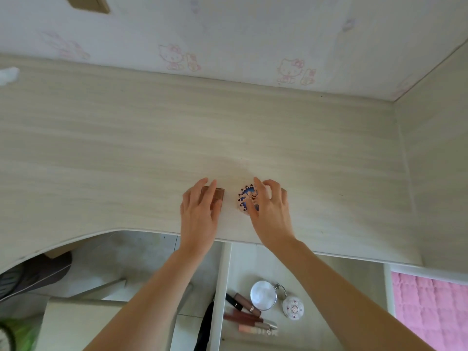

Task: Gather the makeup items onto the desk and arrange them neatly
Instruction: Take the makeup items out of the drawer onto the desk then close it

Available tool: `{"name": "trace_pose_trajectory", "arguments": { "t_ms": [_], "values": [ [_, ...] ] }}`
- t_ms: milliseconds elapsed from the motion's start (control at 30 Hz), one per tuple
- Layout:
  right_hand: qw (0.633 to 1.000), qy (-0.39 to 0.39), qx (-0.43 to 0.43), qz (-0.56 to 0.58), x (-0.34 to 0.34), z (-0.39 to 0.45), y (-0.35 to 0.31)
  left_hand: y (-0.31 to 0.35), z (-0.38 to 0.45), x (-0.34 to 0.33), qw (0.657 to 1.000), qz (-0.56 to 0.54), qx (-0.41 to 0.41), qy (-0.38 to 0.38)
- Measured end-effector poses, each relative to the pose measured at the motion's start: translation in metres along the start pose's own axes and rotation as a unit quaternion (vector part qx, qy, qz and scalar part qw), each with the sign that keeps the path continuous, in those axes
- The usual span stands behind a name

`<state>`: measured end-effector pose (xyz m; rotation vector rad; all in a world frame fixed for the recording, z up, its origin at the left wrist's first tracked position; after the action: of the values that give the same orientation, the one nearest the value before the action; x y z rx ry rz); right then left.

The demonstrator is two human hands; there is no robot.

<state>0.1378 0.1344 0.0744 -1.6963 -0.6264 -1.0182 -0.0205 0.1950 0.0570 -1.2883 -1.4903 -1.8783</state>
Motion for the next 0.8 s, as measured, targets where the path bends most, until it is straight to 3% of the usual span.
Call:
{"name": "trace_pose_trajectory", "arguments": {
  "t_ms": [133,400,800],
  "values": [
    [0.993,-0.025,0.064,-0.094,-0.018,-0.010,-0.002,-0.004,-0.002,-0.013,0.994,0.061,-0.070,-0.050],
    [0.992,0.003,0.088,-0.091,-0.024,0.007,0.007,-0.003,0.018,-0.021,0.997,0.016,-0.063,-0.042],
    [0.991,0.032,0.084,-0.098,-0.003,0.103,0.027,0.017,0.118,-0.033,0.998,0.005,-0.047,-0.049]
  ]
}}
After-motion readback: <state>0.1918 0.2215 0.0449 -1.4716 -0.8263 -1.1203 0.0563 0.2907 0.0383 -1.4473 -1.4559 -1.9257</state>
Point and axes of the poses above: each hand's wrist, its own z-axis towards the middle knuckle, its own x-axis out of the back of the hand, y = z × x, the point moved 3 cm from there along z, towards the middle knuckle, and after that the axes turned 7 degrees about -y, right-handed, at the moved point
